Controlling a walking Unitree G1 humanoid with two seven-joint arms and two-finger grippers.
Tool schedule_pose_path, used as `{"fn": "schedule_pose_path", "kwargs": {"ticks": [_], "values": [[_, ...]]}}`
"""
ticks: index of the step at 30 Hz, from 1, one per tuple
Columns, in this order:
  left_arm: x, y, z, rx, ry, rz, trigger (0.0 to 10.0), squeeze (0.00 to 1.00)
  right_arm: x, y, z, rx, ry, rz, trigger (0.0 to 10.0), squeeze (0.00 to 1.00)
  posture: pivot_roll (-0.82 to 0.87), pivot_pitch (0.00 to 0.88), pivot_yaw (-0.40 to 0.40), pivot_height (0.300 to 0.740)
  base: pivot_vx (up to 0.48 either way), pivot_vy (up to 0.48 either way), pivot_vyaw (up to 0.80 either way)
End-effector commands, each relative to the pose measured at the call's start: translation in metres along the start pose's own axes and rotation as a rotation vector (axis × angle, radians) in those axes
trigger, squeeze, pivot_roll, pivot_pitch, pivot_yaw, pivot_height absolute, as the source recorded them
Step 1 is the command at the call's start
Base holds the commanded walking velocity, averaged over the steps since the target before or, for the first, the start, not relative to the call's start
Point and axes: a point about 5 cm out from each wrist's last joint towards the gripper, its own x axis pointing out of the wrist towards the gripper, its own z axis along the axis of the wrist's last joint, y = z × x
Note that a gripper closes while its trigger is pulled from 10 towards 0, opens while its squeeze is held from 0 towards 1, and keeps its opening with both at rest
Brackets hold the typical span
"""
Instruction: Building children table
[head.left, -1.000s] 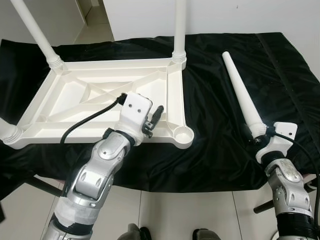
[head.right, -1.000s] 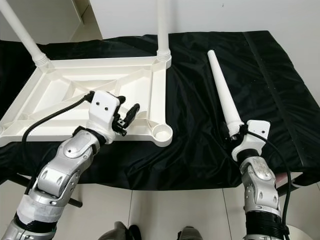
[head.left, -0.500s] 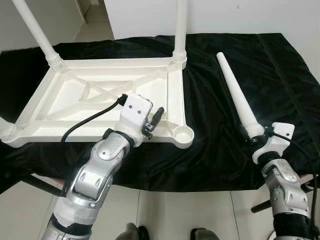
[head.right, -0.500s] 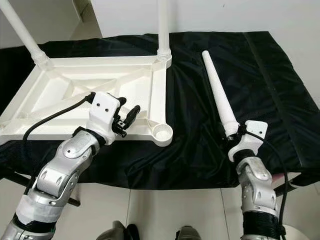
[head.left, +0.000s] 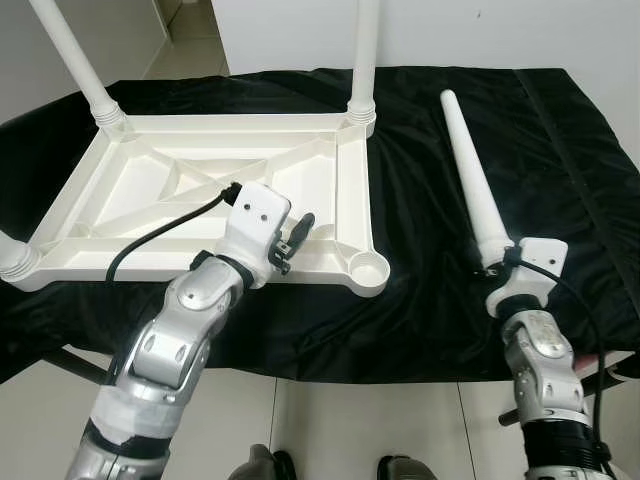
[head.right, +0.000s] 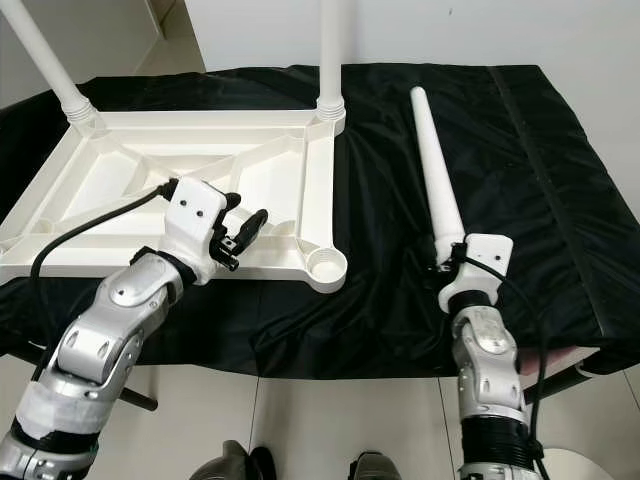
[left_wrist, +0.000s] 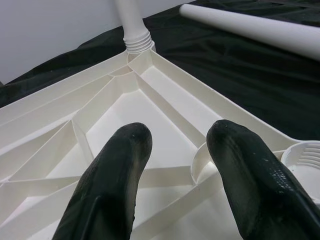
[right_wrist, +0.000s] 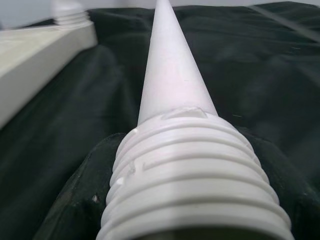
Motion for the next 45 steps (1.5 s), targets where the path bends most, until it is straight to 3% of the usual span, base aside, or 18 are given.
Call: {"fn": "schedule_pose_path", "kwargs": {"ticks": [1, 10, 16, 24, 25, 26, 27, 28, 32, 33, 34, 35, 40, 45], "values": [[-0.001, 0.001, -0.004, 0.004, 0.017, 0.003, 10.0, 0.00, 0.000, 0.005, 0.000, 0.017, -0.018, 0.021, 10.0, 0.00, -0.15, 0.096, 0.079, 0.740, 0.000, 0.000, 0.00], [0.002, -0.005, 0.001, -0.034, -0.016, 0.016, 10.0, 0.00, 0.005, 0.018, 0.008, 0.080, -0.108, 0.012, 10.0, 0.00, -0.14, 0.074, 0.067, 0.740, 0.000, 0.000, 0.00], [0.007, -0.005, 0.009, -0.082, -0.047, -0.040, 10.0, 0.00, 0.010, 0.026, 0.023, 0.081, -0.202, 0.047, 10.0, 0.00, -0.13, 0.065, 0.051, 0.740, 0.000, 0.000, 0.00], [0.013, -0.005, 0.025, -0.112, -0.098, -0.220, 10.0, 0.00, 0.020, 0.041, 0.055, 0.036, -0.358, 0.101, 10.0, 0.00, -0.12, 0.057, 0.042, 0.740, 0.000, 0.000, 0.00], [0.013, -0.007, 0.027, -0.119, -0.101, -0.261, 10.0, 0.18, 0.021, 0.045, 0.059, 0.029, -0.379, 0.116, 10.0, 0.00, -0.12, 0.057, 0.042, 0.740, 0.000, 0.000, 0.00], [0.013, -0.008, 0.028, -0.123, -0.103, -0.290, 10.0, 0.18, 0.021, 0.047, 0.062, 0.025, -0.393, 0.125, 10.0, 0.00, -0.12, 0.057, 0.042, 0.740, 0.000, 0.000, 0.00], [0.013, -0.009, 0.030, -0.136, -0.103, -0.327, 10.0, 0.75, 0.023, 0.049, 0.066, 0.015, -0.412, 0.129, 10.0, 0.00, -0.12, 0.063, 0.043, 0.740, 0.000, 0.000, 0.00], [0.013, -0.011, 0.033, -0.149, -0.114, -0.365, 10.0, 1.00, 0.024, 0.050, 0.072, 0.007, -0.439, 0.128, 10.0, 0.00, -0.12, 0.065, 0.044, 0.740, 0.000, 0.000, 0.00], [0.016, -0.013, 0.040, -0.160, -0.121, -0.443, 10.0, 1.00, 0.031, 0.052, 0.088, -0.017, -0.515, 0.115, 10.0, 0.00, -0.12, 0.068, 0.049, 0.740, 0.000, 0.000, 0.00], [0.018, -0.012, 0.045, -0.179, -0.122, -0.471, 10.0, 0.08, 0.033, 0.055, 0.096, -0.014, -0.547, 0.129, 10.0, 0.00, -0.12, 0.067, 0.053, 0.740, 0.000, 0.000, 0.00], [0.019, -0.012, 0.048, -0.193, -0.124, -0.489, 10.0, 0.08, 0.035, 0.058, 0.101, -0.011, -0.567, 0.140, 10.0, 0.00, -0.12, 0.067, 0.053, 0.740, 0.000, 0.000, 0.00], [0.020, -0.011, 0.050, -0.207, -0.127, -0.505, 10.0, 0.00, 0.035, 0.061, 0.105, -0.017, -0.589, 0.157, 10.0, 0.00, -0.12, 0.070, 0.054, 0.740, 0.000, 0.000, 0.00], [0.024, -0.004, 0.060, -0.265, -0.135, -0.547, 10.0, 0.00, 0.034, 0.074, 0.122, -0.043, -0.664, 0.228, 10.0, 0.00, -0.11, 0.073, 0.065, 0.740, 0.000, 0.000, 0.00], [0.031, 0.003, 0.063, -0.243, -0.120, -0.533, 10.0, 0.00, 0.030, 0.085, 0.129, -0.045, -0.697, 0.291, 10.0, 0.00, -0.11, 0.076, 0.075, 0.740, 0.000, 0.000, 0.00]]}}
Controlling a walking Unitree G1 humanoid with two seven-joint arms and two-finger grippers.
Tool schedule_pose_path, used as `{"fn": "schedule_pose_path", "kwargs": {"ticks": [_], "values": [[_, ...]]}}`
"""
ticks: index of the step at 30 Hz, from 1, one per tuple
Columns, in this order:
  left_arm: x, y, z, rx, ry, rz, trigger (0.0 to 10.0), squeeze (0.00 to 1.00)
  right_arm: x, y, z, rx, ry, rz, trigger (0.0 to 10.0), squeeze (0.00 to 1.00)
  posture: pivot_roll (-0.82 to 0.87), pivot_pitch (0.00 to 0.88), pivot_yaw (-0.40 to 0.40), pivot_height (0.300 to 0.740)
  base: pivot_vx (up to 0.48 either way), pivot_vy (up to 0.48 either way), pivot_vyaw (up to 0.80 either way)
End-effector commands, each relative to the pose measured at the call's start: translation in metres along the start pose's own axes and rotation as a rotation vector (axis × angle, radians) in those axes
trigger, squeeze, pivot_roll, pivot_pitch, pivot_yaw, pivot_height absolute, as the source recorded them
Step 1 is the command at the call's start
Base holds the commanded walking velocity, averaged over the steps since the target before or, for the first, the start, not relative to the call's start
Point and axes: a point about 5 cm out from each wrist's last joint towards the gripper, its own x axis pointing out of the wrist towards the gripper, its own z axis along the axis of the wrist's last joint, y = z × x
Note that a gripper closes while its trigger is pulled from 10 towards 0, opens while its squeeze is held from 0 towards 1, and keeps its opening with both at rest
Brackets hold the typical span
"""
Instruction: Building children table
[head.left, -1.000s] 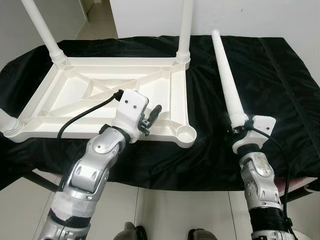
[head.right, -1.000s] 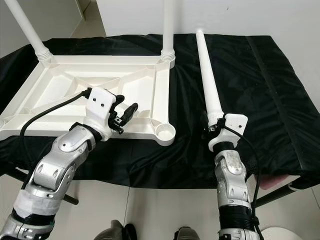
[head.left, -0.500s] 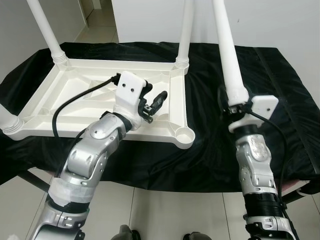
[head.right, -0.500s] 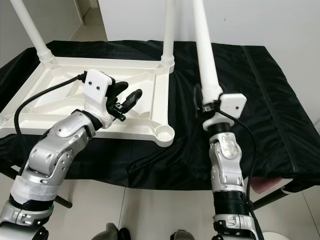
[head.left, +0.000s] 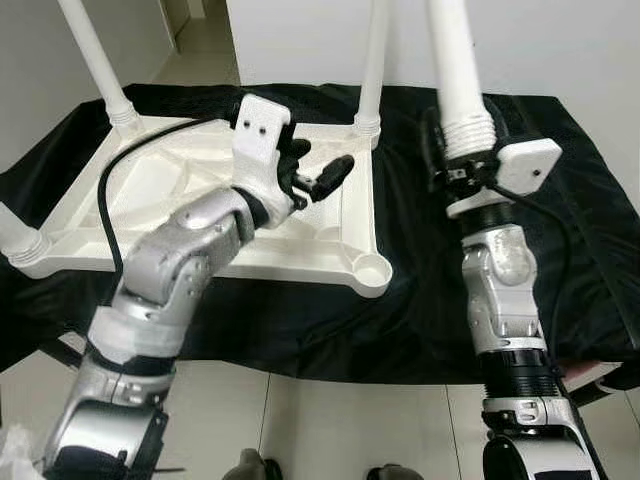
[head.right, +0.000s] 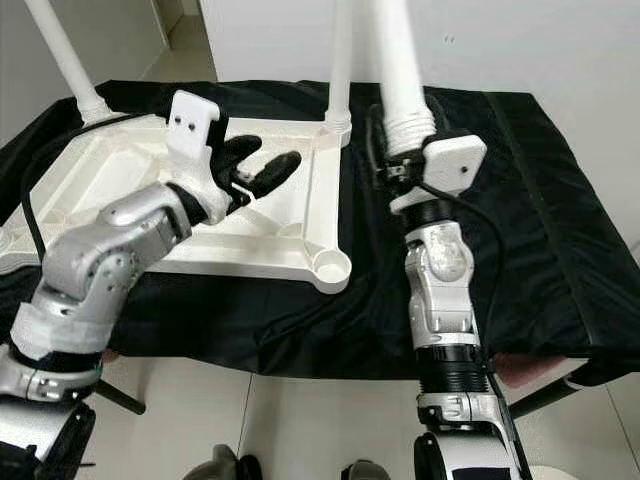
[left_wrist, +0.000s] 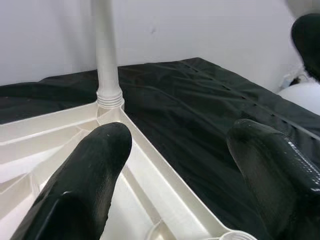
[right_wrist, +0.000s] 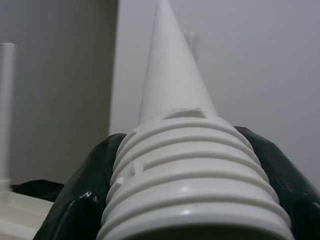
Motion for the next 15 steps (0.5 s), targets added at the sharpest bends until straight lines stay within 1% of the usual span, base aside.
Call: {"fn": "schedule_pose_path", "kwargs": {"ticks": [1, 2, 3, 4, 5, 7, 10, 11, 12, 13, 14, 15], "values": [[-0.001, -0.013, 0.004, 0.014, 0.005, -0.351, 10.0, 0.00, 0.007, 0.007, 0.011, 0.012, -0.061, 0.035, 10.0, 0.00, -0.11, 0.076, 0.075, 0.740, 0.000, 0.000, 0.00], [-0.001, -0.013, 0.004, 0.014, 0.005, -0.351, 10.0, 0.00, 0.007, 0.007, 0.011, 0.012, -0.061, 0.035, 10.0, 0.00, -0.11, 0.076, 0.075, 0.740, 0.000, 0.000, 0.00], [0.000, -0.014, 0.006, -0.014, 0.001, -0.361, 10.0, 0.00, 0.004, 0.013, 0.011, 0.026, -0.059, 0.069, 10.0, 0.00, -0.11, 0.094, 0.076, 0.740, 0.000, 0.000, 0.00], [0.000, -0.013, 0.008, -0.036, -0.004, -0.366, 10.0, 0.00, 0.002, 0.018, 0.010, 0.044, -0.050, 0.098, 10.0, 0.00, -0.12, 0.079, 0.083, 0.740, 0.000, 0.000, 0.00], [0.000, -0.013, 0.008, -0.036, -0.004, -0.366, 10.0, 0.00, 0.002, 0.018, 0.010, 0.044, -0.050, 0.098, 10.0, 0.00, -0.12, 0.079, 0.083, 0.740, 0.000, 0.000, 0.00], [0.002, -0.012, 0.015, -0.110, -0.009, -0.386, 10.0, 0.00, -0.004, 0.029, 0.008, 0.074, -0.032, 0.155, 10.0, 0.00, -0.12, 0.088, 0.083, 0.740, 0.000, 0.000, 0.00], [0.003, -0.012, 0.019, -0.132, -0.015, -0.398, 10.0, 0.00, -0.005, 0.032, 0.007, 0.079, -0.028, 0.174, 10.0, 0.00, -0.12, 0.088, 0.083, 0.740, 0.000, 0.000, 0.00], [0.002, -0.011, 0.022, -0.168, -0.020, -0.410, 10.0, 0.00, -0.009, 0.035, 0.005, 0.084, -0.018, 0.187, 10.0, 0.00, -0.12, 0.106, 0.084, 0.740, 0.000, 0.000, 0.00], [0.002, -0.011, 0.022, -0.168, -0.020, -0.410, 10.0, 0.00, -0.009, 0.035, 0.005, 0.084, -0.018, 0.187, 10.0, 0.00, -0.12, 0.106, 0.084, 0.740, 0.000, 0.000, 0.00], [0.002, -0.009, 0.025, -0.207, -0.031, -0.417, 10.0, 0.00, -0.013, 0.037, 0.002, 0.088, -0.001, 0.200, 10.0, 0.00, -0.12, 0.087, 0.088, 0.740, 0.000, 0.000, 0.00], [0.002, -0.009, 0.025, -0.207, -0.031, -0.417, 10.0, 0.00, -0.013, 0.037, 0.002, 0.088, -0.001, 0.200, 10.0, 0.00, -0.12, 0.087, 0.088, 0.740, 0.000, 0.000, 0.00], [0.002, -0.007, 0.028, -0.252, -0.037, -0.430, 10.0, 0.00, -0.017, 0.039, 0.000, 0.098, 0.013, 0.211, 10.0, 0.00, -0.12, 0.091, 0.088, 0.740, 0.000, 0.000, 0.00]]}}
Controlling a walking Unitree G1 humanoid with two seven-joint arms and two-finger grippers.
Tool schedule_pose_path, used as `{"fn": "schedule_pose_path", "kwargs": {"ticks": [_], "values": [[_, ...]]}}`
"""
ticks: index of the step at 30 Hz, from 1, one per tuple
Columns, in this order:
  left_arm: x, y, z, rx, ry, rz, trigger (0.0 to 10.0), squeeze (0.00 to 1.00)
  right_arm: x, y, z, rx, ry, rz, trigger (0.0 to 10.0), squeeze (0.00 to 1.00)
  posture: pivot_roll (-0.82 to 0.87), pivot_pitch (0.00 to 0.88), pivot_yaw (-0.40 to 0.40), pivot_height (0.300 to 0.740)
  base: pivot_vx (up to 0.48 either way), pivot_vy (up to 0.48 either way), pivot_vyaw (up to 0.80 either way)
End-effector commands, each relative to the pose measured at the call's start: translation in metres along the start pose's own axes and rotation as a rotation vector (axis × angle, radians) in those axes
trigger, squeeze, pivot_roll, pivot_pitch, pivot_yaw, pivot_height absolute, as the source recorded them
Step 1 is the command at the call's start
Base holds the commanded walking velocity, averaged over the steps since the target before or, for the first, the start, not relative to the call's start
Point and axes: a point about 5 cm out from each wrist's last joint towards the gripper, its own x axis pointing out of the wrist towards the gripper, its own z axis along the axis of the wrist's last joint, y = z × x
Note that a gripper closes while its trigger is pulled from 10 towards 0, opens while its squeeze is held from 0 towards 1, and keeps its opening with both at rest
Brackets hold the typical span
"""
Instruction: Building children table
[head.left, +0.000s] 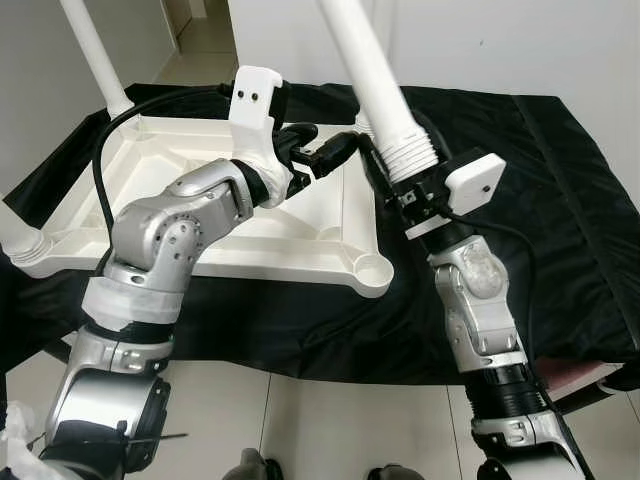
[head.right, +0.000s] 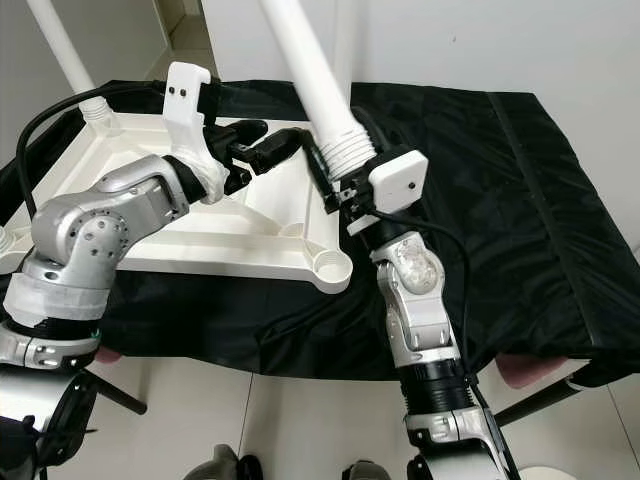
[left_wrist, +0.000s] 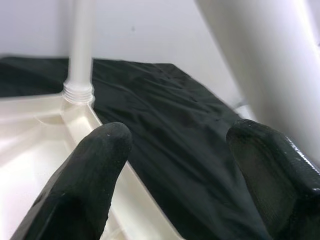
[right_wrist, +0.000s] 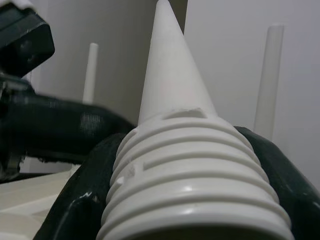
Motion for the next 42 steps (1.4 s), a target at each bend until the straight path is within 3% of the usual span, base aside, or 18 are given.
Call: {"fn": "schedule_pose_path", "kwargs": {"ticks": [1, 3, 9, 15, 19, 26, 31, 32, 35, 37, 42], "values": [[-0.006, -0.018, 0.010, -0.040, -0.010, -0.384, 10.0, 0.00, -0.003, 0.004, 0.000, 0.012, -0.001, 0.019, 10.0, 0.00, -0.12, 0.105, 0.087, 0.740, 0.000, 0.000, 0.00], [-0.014, -0.020, 0.015, -0.066, -0.016, -0.462, 10.0, 0.00, -0.007, 0.004, -0.004, 0.020, 0.019, 0.010, 10.0, 0.00, -0.12, 0.090, 0.091, 0.740, 0.000, 0.000, 0.00], [-0.020, -0.024, 0.016, -0.097, -0.004, -0.529, 10.0, 0.00, -0.011, 0.006, -0.006, 0.026, 0.034, 0.012, 10.0, 0.00, -0.12, 0.089, 0.100, 0.740, 0.000, 0.000, 0.00], [-0.013, -0.024, 0.022, -0.224, -0.009, -0.538, 10.0, 0.00, -0.015, 0.021, -0.007, 0.030, 0.041, 0.068, 10.0, 0.00, -0.12, 0.089, 0.118, 0.740, 0.000, 0.000, 0.00], [-0.011, -0.024, 0.023, -0.229, -0.008, -0.535, 10.0, 0.00, -0.016, 0.022, -0.007, 0.025, 0.039, 0.076, 10.0, 0.00, -0.12, 0.091, 0.122, 0.740, 0.000, 0.000, 0.00], [-0.007, -0.021, 0.026, -0.247, -0.004, -0.512, 10.0, 0.00, -0.020, 0.030, -0.007, -0.005, 0.028, 0.094, 10.0, 0.00, -0.13, 0.096, 0.141, 0.740, 0.000, 0.000, 0.00], [-0.002, -0.010, 0.037, -0.312, -0.029, -0.455, 10.0, 0.00, -0.037, 0.035, -0.012, -0.068, 0.044, 0.065, 10.0, 0.00, -0.12, 0.109, 0.164, 0.740, 0.000, 0.000, 0.00], [0.000, -0.005, 0.042, -0.365, -0.046, -0.426, 10.0, 0.00, -0.044, 0.035, -0.014, -0.099, 0.051, 0.042, 10.0, 0.00, -0.12, 0.115, 0.167, 0.740, 0.000, 0.000, 0.00], [0.000, -0.005, 0.042, -0.365, -0.046, -0.426, 10.0, 0.00, -0.044, 0.035, -0.014, -0.099, 0.051, 0.042, 10.0, 0.00, -0.12, 0.115, 0.167, 0.740, 0.000, 0.000, 0.00], [0.003, 0.006, 0.053, -0.454, -0.090, -0.370, 10.0, 0.00, -0.059, 0.037, -0.016, -0.170, 0.063, 0.005, 10.0, 0.00, -0.12, 0.116, 0.174, 0.740, 0.000, 0.000, 0.00], [0.003, 0.017, 0.061, -0.518, -0.116, -0.325, 10.0, 0.00, -0.074, 0.039, -0.017, -0.252, 0.074, 0.006, 10.0, 0.00, -0.12, 0.131, 0.184, 0.740, 0.000, 0.000, 0.00]]}}
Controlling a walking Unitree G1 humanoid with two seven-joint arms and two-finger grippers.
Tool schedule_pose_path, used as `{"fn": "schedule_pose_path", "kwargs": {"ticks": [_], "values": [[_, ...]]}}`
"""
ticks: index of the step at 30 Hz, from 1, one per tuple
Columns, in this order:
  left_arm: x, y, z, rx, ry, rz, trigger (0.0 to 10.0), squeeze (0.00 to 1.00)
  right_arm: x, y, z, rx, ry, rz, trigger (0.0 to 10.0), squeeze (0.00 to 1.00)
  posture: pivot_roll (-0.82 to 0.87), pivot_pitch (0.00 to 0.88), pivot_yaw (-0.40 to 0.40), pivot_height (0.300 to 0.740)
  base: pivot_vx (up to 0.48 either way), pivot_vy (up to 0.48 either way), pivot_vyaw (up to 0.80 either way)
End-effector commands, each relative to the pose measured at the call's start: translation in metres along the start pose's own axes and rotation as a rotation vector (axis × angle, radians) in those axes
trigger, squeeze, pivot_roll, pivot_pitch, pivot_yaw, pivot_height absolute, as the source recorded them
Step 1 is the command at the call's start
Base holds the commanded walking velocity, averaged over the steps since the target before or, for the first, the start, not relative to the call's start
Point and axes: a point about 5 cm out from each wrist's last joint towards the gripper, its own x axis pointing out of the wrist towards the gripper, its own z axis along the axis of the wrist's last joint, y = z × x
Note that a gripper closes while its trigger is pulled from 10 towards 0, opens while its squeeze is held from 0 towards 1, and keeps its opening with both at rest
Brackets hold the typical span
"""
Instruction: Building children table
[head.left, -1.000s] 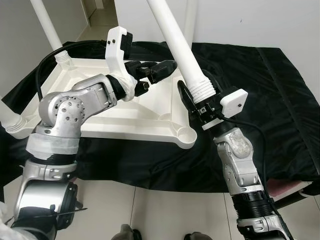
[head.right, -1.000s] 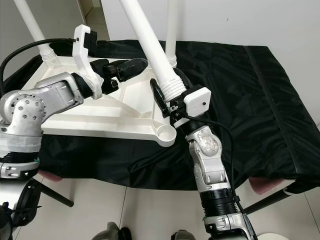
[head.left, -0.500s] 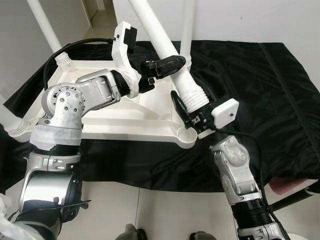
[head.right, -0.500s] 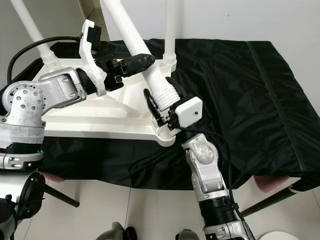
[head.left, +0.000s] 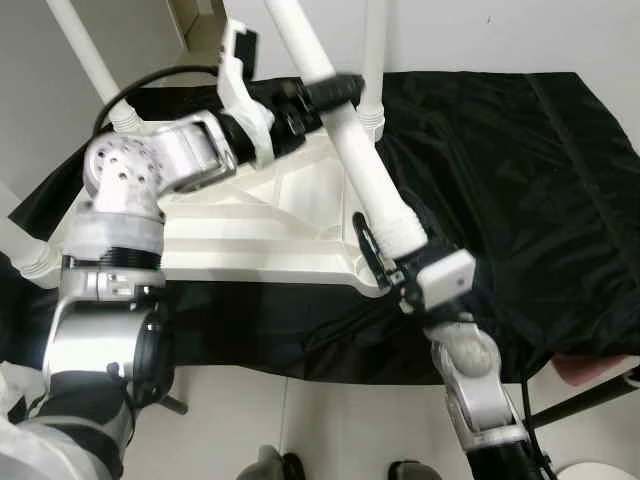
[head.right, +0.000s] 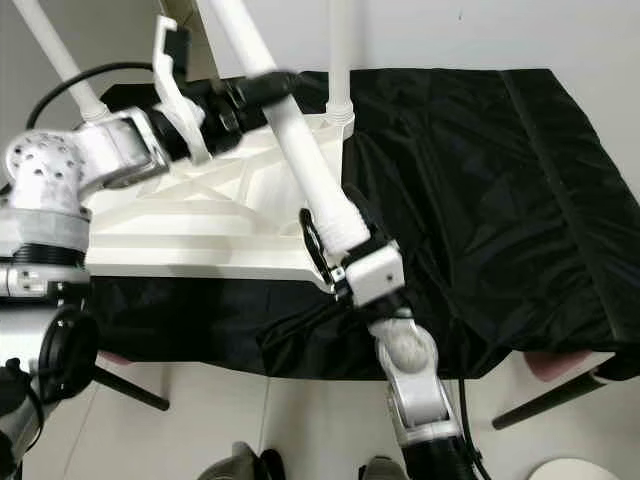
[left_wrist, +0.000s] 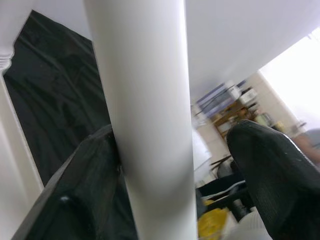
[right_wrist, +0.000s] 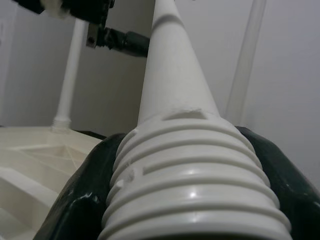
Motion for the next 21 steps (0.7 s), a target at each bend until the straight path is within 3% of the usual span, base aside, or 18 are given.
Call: {"fn": "schedule_pose_path", "kwargs": {"ticks": [1, 7, 8, 9, 10, 12, 13, 14, 15, 16, 18, 19, 20, 21], "values": [[-0.0039, -0.0118, 0.0127, -0.014, -0.042, -0.159, 10.0, 0.00, -0.0064, 0.0063, -0.0022, -0.047, 0.014, 0.048, 10.0, 0.00, -0.12, 0.138, 0.185, 0.740, 0.000, 0.000, 0.00], [-0.0028, -0.0096, 0.0133, -0.032, -0.042, -0.160, 10.0, 0.00, -0.0048, 0.0053, -0.0022, -0.081, -0.003, 0.059, 10.0, 0.00, -0.12, 0.145, 0.189, 0.740, 0.000, 0.000, 0.00], [-0.0024, -0.0090, 0.0127, -0.035, -0.037, -0.159, 6.6, 0.00, -0.0037, 0.0059, -0.0012, -0.094, -0.014, 0.072, 10.0, 0.00, -0.12, 0.150, 0.191, 0.740, 0.000, 0.000, 0.00], [-0.0020, -0.0082, 0.0116, -0.038, -0.025, -0.161, 2.1, 0.00, -0.0023, 0.0067, -0.0003, -0.111, -0.029, 0.087, 10.0, 0.00, -0.11, 0.156, 0.192, 0.740, 0.000, 0.000, 0.00], [-0.0014, -0.0070, 0.0099, -0.038, -0.011, -0.156, 10.0, 0.00, -0.0006, 0.0063, -0.0004, -0.113, -0.036, 0.085, 10.0, 0.00, -0.11, 0.158, 0.192, 0.740, 0.000, 0.000, 0.00], [-0.0008, -0.0062, 0.0092, -0.041, -0.001, -0.153, 10.0, 0.00, 0.0003, 0.0061, -0.0004, -0.117, -0.040, 0.079, 10.0, 0.00, -0.11, 0.160, 0.192, 0.740, 0.000, 0.000, 0.00], [-0.0008, -0.0065, 0.0101, -0.043, -0.005, -0.157, 0.0, 0.00, 0.0013, 0.0073, 0.0011, -0.142, -0.060, 0.098, 10.0, 0.00, -0.11, 0.160, 0.193, 0.740, 0.000, 0.000, 0.00], [-0.0007, -0.0061, 0.0113, -0.042, -0.011, -0.151, 0.0, 0.00, 0.0016, 0.0085, 0.0018, -0.153, -0.068, 0.112, 10.0, 0.00, -0.11, 0.163, 0.192, 0.740, 0.000, 0.000, 0.00], [-0.0003, -0.0053, 0.0127, -0.051, -0.013, -0.144, 2.6, 0.00, 0.0012, 0.0093, 0.0018, -0.161, -0.073, 0.112, 10.0, 0.00, -0.11, 0.163, 0.192, 0.740, 0.000, 0.000, 0.00], [-0.0001, -0.0044, 0.0138, -0.045, -0.019, -0.138, 9.7, 0.00, 0.0012, 0.0104, 0.0013, -0.166, -0.074, 0.119, 10.0, 0.00, -0.10, 0.166, 0.192, 0.740, 0.000, 0.000, 0.00], [-0.0003, -0.0037, 0.0145, -0.037, -0.022, -0.136, 9.7, 0.00, 0.0012, 0.0109, 0.0008, -0.166, -0.073, 0.119, 10.0, 0.00, -0.10, 0.166, 0.192, 0.740, 0.000, 0.000, 0.00], [-0.0003, -0.0027, 0.0151, -0.040, -0.025, -0.127, 4.9, 0.00, 0.0007, 0.0107, -0.0002, -0.163, -0.071, 0.112, 10.0, 0.00, -0.10, 0.164, 0.192, 0.740, 0.000, 0.000, 0.00], [-0.0003, -0.0020, 0.0155, -0.043, -0.026, -0.120, 4.9, 0.00, 0.0003, 0.0105, -0.0008, -0.160, -0.069, 0.107, 10.0, 0.00, -0.10, 0.164, 0.192, 0.740, 0.000, 0.000, 0.00], [-0.0004, -0.0023, 0.0163, -0.043, -0.030, -0.123, 0.0, 0.00, 0.0000, 0.0108, -0.0011, -0.165, -0.072, 0.110, 10.0, 0.00, -0.10, 0.161, 0.189, 0.740, 0.000, 0.000, 0.00]]}}
